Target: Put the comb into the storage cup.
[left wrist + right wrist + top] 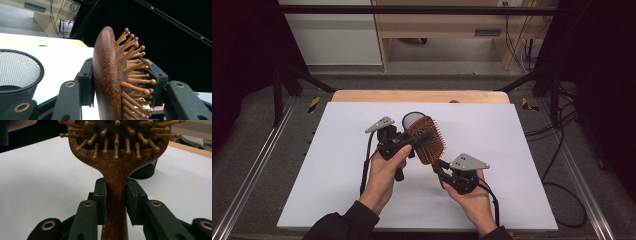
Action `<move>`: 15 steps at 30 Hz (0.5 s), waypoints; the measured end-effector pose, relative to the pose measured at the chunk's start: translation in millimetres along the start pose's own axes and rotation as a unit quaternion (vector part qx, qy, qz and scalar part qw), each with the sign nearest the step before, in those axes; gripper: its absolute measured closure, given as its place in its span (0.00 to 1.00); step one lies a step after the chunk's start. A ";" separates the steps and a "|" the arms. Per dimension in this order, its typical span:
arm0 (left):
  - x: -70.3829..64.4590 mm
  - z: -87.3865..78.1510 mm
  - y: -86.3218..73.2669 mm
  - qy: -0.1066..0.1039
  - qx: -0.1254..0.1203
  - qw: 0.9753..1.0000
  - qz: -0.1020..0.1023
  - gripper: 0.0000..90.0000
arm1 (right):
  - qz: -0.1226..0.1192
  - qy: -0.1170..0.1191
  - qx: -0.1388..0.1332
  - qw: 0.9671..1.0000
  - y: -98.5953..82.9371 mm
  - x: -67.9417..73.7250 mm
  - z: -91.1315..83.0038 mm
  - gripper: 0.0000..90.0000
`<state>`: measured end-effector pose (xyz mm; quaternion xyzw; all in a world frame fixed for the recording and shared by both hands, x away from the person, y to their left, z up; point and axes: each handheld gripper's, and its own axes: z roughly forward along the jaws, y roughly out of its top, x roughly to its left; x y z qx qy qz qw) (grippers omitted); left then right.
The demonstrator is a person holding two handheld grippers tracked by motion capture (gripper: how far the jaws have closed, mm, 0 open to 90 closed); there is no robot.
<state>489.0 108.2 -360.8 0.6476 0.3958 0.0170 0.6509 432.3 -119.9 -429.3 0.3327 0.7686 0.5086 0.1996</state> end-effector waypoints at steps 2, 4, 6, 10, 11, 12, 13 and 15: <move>0.7 0.9 -0.2 -0.002 0.000 1.000 -0.002 0.57 | 0.001 0.002 0.000 1.000 -0.3 -0.4 0.1 0.80; 1.0 2.6 -0.9 0.001 0.001 1.000 0.001 0.57 | 0.005 0.004 0.000 1.000 -0.9 -2.0 0.2 0.79; 1.2 4.3 -2.0 0.004 0.004 1.000 0.005 0.57 | 0.009 0.006 -0.002 1.000 -1.4 -3.4 0.0 0.76; 2.0 6.4 -3.3 0.005 0.004 1.000 0.002 0.57 | 0.017 0.005 -0.006 1.000 -1.6 -4.8 -1.4 0.66; 2.1 6.6 -3.1 0.006 0.003 1.000 0.003 0.57 | 0.020 0.004 -0.007 1.000 -1.6 -5.1 -2.3 0.63; 2.2 6.6 -2.8 0.007 0.002 1.000 0.003 0.57 | 0.023 0.004 -0.009 1.000 -1.6 -5.4 -3.3 0.61; 2.7 6.6 -2.4 0.008 0.000 1.000 0.003 0.57 | 0.023 0.003 -0.010 1.000 -1.7 -5.6 -4.2 0.58; 4.5 6.0 -1.2 0.011 -0.003 1.000 0.001 0.57 | 0.027 0.000 -0.011 1.000 -2.2 -6.4 -7.4 0.53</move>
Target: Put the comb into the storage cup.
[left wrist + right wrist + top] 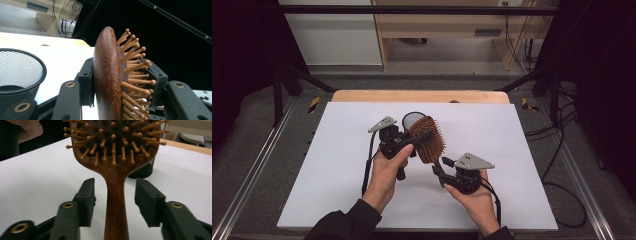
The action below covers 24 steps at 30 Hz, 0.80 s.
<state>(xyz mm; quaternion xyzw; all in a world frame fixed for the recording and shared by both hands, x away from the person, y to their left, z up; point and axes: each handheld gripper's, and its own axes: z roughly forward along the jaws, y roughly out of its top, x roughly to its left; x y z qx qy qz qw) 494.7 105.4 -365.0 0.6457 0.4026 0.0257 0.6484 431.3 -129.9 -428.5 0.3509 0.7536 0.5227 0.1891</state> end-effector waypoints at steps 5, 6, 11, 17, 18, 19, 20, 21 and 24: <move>2.9 -3.7 3.9 0.005 -0.009 1.000 -0.001 0.57 | 0.007 -0.003 -0.015 1.000 -1.4 -4.7 -5.9 0.40; 3.2 -4.7 5.1 0.006 -0.010 1.000 -0.001 0.57 | 0.008 -0.005 -0.023 1.000 -1.8 -5.9 -6.7 0.36; 5.9 -10.0 11.4 0.013 -0.014 1.000 0.002 0.57 | 0.005 -0.025 -0.040 0.999 -4.4 -10.4 -8.7 0.26; 7.4 -17.5 20.8 0.012 -0.025 1.000 -0.001 0.57 | 0.000 -0.033 -0.036 0.999 -9.6 -15.0 -13.8 0.19; 6.8 -18.2 22.6 0.012 -0.026 1.000 -0.001 0.57 | -0.001 -0.032 -0.036 0.999 -9.9 -16.2 -14.9 0.18; 6.2 -18.6 24.5 0.012 -0.027 1.000 0.000 0.57 | -0.001 -0.031 -0.036 0.999 -10.4 -17.8 -16.6 0.17; 5.2 -19.3 26.9 0.013 -0.028 1.000 0.004 0.57 | 0.000 -0.030 -0.035 0.999 -10.9 -19.7 -18.2 0.16; 4.3 -19.8 28.7 0.013 -0.028 0.999 0.007 0.57 | 0.001 -0.031 -0.034 0.999 -11.6 -22.1 -20.5 0.15; 1.2 -21.7 33.6 0.013 -0.032 0.999 0.013 0.57 | 0.001 -0.034 -0.036 0.999 -12.8 -29.0 -26.9 0.13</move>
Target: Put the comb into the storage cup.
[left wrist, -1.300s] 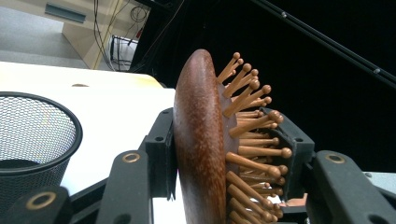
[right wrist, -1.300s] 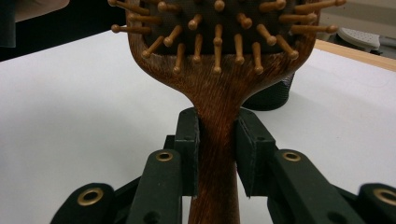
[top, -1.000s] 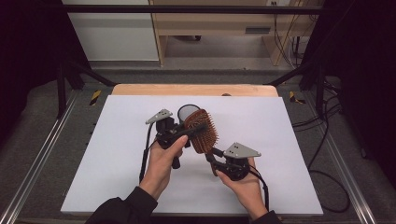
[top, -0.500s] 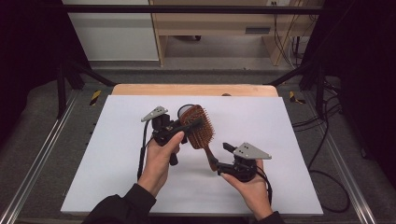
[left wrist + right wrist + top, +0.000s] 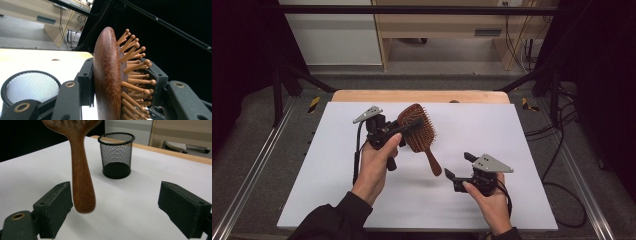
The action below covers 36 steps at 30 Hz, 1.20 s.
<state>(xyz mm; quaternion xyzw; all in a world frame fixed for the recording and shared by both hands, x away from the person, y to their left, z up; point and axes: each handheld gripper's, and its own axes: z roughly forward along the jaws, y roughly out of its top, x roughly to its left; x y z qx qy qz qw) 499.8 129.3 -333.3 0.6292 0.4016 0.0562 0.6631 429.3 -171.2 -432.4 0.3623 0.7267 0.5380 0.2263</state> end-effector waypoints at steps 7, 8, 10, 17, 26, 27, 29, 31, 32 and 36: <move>-3.6 -3.6 9.8 -0.003 -0.007 1.000 0.015 0.57 | 0.009 -0.012 0.002 1.000 -3.4 -12.8 -13.3 0.15; -3.5 -3.8 11.1 -0.002 -0.007 1.000 0.015 0.57 | 0.006 -0.017 0.004 1.000 -4.6 -14.0 -14.9 0.15; -3.3 -3.8 13.8 0.000 -0.009 1.000 0.016 0.57 | 0.012 -0.020 0.004 1.000 -7.6 -15.9 -19.5 0.15; -5.3 0.3 25.1 0.010 -0.007 0.999 0.032 0.57 | 0.023 -0.044 0.002 0.999 -11.2 -25.8 -28.9 0.11; -6.1 2.3 39.0 0.016 -0.014 0.999 0.040 0.57 | 0.013 -0.085 -0.010 0.996 -17.9 -31.1 -34.9 0.06; -6.0 2.4 39.9 0.017 -0.015 0.999 0.040 0.57 | 0.014 -0.094 -0.015 0.995 -19.1 -32.8 -36.4 0.05; -6.0 2.3 42.5 0.018 -0.017 0.999 0.042 0.57 | 0.019 -0.098 -0.016 0.995 -20.7 -36.5 -39.2 0.06; -5.6 2.1 44.6 0.018 -0.018 0.999 0.043 0.57 | 0.026 -0.101 -0.019 0.994 -23.0 -41.5 -44.5 0.06; -4.7 1.9 46.4 0.018 -0.019 0.999 0.044 0.57 | 0.025 -0.101 -0.021 0.994 -23.7 -43.3 -46.2 0.06; -0.5 0.4 54.2 0.018 -0.040 0.998 0.034 0.57 | 0.045 -0.091 -0.054 0.993 -24.3 -52.7 -55.3 0.07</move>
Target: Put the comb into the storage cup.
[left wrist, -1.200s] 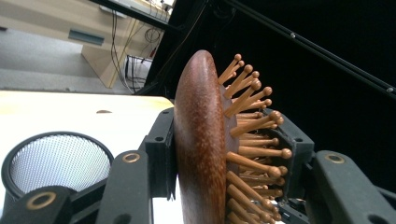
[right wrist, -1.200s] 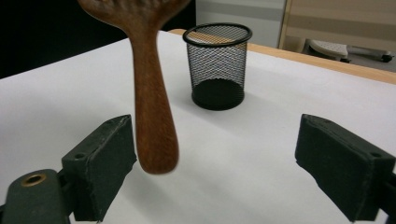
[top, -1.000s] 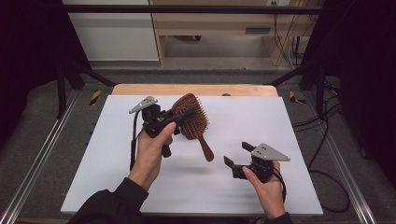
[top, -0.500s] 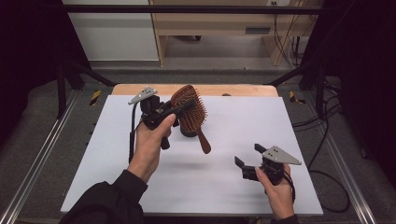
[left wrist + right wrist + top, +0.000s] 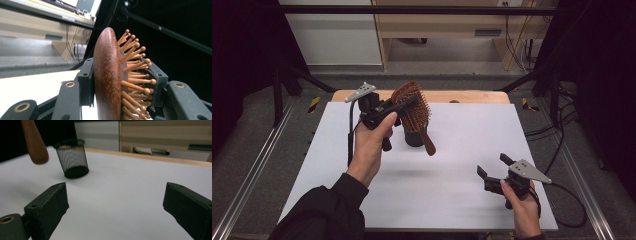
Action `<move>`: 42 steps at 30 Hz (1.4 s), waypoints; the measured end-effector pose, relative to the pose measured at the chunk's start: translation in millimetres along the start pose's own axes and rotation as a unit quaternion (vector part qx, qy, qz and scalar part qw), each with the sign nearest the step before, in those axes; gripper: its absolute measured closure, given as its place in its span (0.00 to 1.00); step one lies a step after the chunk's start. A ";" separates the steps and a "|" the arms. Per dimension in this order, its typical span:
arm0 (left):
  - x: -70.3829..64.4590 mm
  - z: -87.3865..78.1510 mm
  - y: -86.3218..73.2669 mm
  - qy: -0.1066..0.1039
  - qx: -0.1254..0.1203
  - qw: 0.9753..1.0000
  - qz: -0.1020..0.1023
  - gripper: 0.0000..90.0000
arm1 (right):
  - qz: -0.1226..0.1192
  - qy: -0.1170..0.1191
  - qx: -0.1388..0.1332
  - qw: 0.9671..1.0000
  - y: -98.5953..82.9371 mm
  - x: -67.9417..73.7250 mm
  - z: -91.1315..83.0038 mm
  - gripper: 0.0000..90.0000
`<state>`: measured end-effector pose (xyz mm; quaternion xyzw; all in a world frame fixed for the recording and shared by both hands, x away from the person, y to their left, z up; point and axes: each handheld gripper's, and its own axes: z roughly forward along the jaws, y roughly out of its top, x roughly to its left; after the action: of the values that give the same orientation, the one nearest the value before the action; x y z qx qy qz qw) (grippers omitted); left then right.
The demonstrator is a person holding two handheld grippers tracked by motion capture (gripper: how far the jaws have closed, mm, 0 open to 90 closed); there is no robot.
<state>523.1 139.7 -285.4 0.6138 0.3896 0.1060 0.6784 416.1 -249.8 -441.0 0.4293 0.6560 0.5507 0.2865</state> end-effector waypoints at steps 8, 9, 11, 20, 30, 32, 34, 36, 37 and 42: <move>14.4 8.2 21.3 0.011 -0.027 1.000 -0.007 0.57 | 0.014 -0.020 -0.038 0.999 1.6 -16.6 -9.2 0.07; 16.7 10.4 22.9 0.012 -0.027 1.000 -0.008 0.57 | 0.017 -0.024 -0.039 0.999 1.4 -17.1 -9.9 0.06; 19.4 14.6 24.3 0.017 -0.026 0.999 -0.008 0.57 | 0.023 -0.035 -0.043 0.998 0.9 -16.7 -12.4 0.06; 26.0 30.8 22.8 0.028 -0.003 1.000 0.010 0.57 | 0.010 -0.029 -0.039 0.999 1.1 -25.4 -16.7 0.06; 31.7 24.6 20.2 0.042 -0.030 0.999 0.002 0.57 | 0.038 0.001 -0.048 0.998 -7.2 -34.5 -8.6 0.06; 31.1 24.3 19.4 0.041 -0.034 0.999 -0.005 0.57 | 0.034 0.004 -0.046 0.998 -1.7 -38.2 -2.5 0.06; 30.3 23.6 21.0 0.037 -0.034 0.999 -0.003 0.57 | 0.018 -0.002 -0.048 0.999 5.4 -40.3 2.1 0.06; 30.6 21.5 22.3 0.037 -0.034 0.999 0.001 0.57 | 0.019 -0.008 -0.047 0.999 6.8 -43.1 6.0 0.06; 31.8 20.1 22.7 0.039 -0.029 0.999 0.003 0.57 | 0.018 -0.008 -0.044 0.999 7.3 -42.8 6.4 0.06; 42.5 17.9 22.7 0.048 -0.015 0.999 0.009 0.57 | 0.010 -0.007 -0.039 0.999 7.6 -35.0 10.1 0.06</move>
<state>571.1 157.8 -282.6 0.6014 0.4146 0.1476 0.6668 443.0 -275.6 -439.4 0.4277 0.6278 0.5759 0.3022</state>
